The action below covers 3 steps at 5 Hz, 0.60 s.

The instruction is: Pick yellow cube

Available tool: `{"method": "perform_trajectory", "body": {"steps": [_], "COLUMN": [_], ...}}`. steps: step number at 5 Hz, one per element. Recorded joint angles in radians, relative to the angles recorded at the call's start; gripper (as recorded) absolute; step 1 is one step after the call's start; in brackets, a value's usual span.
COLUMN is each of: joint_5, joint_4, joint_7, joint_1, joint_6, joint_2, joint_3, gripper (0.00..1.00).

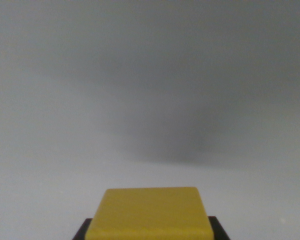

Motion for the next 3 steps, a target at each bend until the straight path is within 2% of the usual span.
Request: {"method": "perform_trajectory", "body": {"steps": [1, 2, 3], "joint_5": [0.0015, 0.0015, 0.0031], "joint_4": [0.029, 0.029, 0.058], "joint_7": [0.0, 0.0, 0.0], "joint_1": [-0.0007, -0.0007, -0.0013], "joint_6": [0.042, 0.042, 0.085], "joint_2": [-0.014, -0.014, -0.027], "joint_3": [0.001, 0.001, 0.001], "gripper": [1.0, 1.0, 1.0]}}
